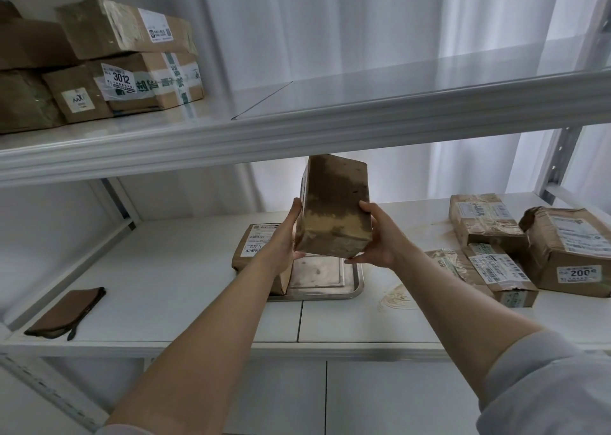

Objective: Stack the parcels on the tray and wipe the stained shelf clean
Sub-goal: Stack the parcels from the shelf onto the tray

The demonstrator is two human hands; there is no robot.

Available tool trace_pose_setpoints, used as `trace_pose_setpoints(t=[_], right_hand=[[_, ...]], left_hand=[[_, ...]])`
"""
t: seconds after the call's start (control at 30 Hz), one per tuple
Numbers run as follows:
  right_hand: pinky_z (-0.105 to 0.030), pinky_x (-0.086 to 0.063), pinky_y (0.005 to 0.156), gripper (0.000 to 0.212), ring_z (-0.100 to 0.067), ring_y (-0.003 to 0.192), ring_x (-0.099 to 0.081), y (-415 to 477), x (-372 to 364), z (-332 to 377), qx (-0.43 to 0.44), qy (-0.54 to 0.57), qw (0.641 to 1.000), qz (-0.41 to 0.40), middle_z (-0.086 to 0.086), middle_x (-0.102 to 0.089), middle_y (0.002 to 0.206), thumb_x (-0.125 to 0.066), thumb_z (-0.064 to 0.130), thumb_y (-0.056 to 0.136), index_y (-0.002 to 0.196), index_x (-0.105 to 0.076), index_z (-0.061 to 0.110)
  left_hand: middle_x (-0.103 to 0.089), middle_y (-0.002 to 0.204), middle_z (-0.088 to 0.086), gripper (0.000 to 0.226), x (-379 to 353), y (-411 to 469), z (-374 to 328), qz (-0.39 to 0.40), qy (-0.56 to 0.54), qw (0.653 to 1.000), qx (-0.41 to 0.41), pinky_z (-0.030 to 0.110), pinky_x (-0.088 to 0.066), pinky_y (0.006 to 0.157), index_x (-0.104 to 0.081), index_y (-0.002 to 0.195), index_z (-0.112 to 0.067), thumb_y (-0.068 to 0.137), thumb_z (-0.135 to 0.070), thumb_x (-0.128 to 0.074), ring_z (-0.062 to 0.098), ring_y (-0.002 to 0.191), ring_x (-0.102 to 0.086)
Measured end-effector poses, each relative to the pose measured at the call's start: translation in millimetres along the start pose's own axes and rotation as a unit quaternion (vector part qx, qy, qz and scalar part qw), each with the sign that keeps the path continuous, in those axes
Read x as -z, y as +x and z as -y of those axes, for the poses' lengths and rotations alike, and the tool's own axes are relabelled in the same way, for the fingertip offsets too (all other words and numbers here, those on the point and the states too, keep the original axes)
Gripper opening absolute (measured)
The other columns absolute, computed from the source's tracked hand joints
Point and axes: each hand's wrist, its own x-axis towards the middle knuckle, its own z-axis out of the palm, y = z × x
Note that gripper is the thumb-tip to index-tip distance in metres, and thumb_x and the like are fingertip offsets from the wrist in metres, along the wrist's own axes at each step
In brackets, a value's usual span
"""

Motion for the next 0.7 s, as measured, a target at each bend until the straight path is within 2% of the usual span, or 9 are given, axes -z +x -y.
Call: trace_pose_setpoints(t=[0.07, 0.17, 0.27, 0.37, 0.47, 0.57, 0.63, 0.7], right_hand=[[-0.064, -0.037, 0.101, 0.047, -0.037, 0.106, -0.059, -2, -3, 0, -0.002, 0.022, 1.0, 0.01, -0.014, -0.061, 0.114, -0.055, 0.05, 0.086, 0.12, -0.054, 0.019], [-0.062, -0.043, 0.094, 0.041, -0.036, 0.101, -0.06, -8, -8, 2, -0.012, 0.045, 0.999, 0.007, -0.013, -0.063, 0.108, -0.053, 0.049, 0.086, 0.112, -0.058, 0.017], [-0.055, -0.049, 0.086, 0.036, -0.032, 0.095, -0.061, -7, -8, 1, -0.027, 0.051, 0.998, -0.012, -0.012, -0.064, 0.104, -0.049, 0.045, 0.091, 0.111, -0.057, 0.016], [-0.056, -0.045, 0.096, 0.041, -0.029, 0.102, -0.06, -1, -5, -2, 0.0, -0.051, 0.995, -0.09, -0.007, -0.062, 0.111, -0.049, 0.045, 0.095, 0.126, -0.052, 0.018], [-0.038, -0.053, 0.075, 0.036, -0.017, 0.086, -0.059, 0, -8, -4, 0.076, -0.115, 0.979, -0.148, -0.003, -0.056, 0.112, -0.047, 0.032, 0.1, 0.135, -0.045, 0.023], [-0.032, -0.053, 0.072, 0.033, -0.015, 0.083, -0.059, 5, -6, -2, 0.155, -0.183, 0.947, -0.215, -0.012, -0.058, 0.121, -0.056, 0.019, 0.097, 0.129, -0.05, 0.022], [-0.03, -0.049, 0.076, 0.031, -0.019, 0.092, -0.059, 6, -8, -1, 0.188, -0.231, 0.927, -0.228, -0.013, -0.057, 0.125, -0.052, 0.018, 0.099, 0.13, -0.054, 0.02], [-0.034, -0.044, 0.096, 0.038, -0.025, 0.119, -0.052, 7, -12, 1, 0.201, -0.233, 0.925, -0.222, -0.008, -0.05, 0.14, -0.044, 0.028, 0.102, 0.138, -0.048, 0.019]], left_hand=[[-0.054, 0.138, 0.005, 0.094, 3, 0, 1, 0.017, -0.012, 1.0, 0.023, 0.05, -0.034, 0.111, -0.041, 0.14, -0.025, 0.064, -0.081, -0.045, 0.028, 0.126, -0.051], [-0.059, 0.129, 0.007, 0.072, 4, -2, 2, 0.043, -0.047, 0.997, 0.043, 0.052, -0.034, 0.109, -0.047, 0.131, -0.024, 0.079, -0.074, -0.043, 0.029, 0.122, -0.054], [-0.062, 0.122, 0.008, 0.059, 3, -5, 1, 0.06, -0.075, 0.994, 0.05, 0.057, -0.033, 0.108, -0.054, 0.121, -0.024, 0.081, -0.067, -0.051, 0.03, 0.114, -0.057], [-0.063, 0.122, 0.01, 0.06, 1, -5, 0, 0.049, -0.076, 0.995, 0.037, 0.054, -0.045, 0.098, -0.054, 0.127, -0.02, 0.078, -0.051, -0.066, 0.03, 0.112, -0.06], [-0.065, 0.119, 0.009, 0.056, -3, -3, 1, 0.01, -0.039, 0.999, 0.017, 0.05, -0.052, 0.088, -0.053, 0.127, -0.02, 0.079, -0.043, -0.07, 0.029, 0.108, -0.062], [-0.065, 0.117, 0.008, 0.051, -8, -1, 4, -0.011, -0.017, 1.0, 0.01, 0.053, -0.052, 0.089, -0.054, 0.124, -0.022, 0.08, -0.044, -0.069, 0.029, 0.107, -0.063], [-0.065, 0.118, 0.007, 0.051, -10, 0, 5, -0.028, -0.01, 1.0, 0.006, 0.053, -0.052, 0.089, -0.054, 0.124, -0.023, 0.08, -0.045, -0.069, 0.028, 0.107, -0.062], [-0.063, 0.12, 0.005, 0.055, -14, 0, 5, -0.049, 0.011, 0.999, -0.004, 0.051, -0.053, 0.089, -0.052, 0.127, -0.024, 0.08, -0.047, -0.068, 0.027, 0.107, -0.061]])
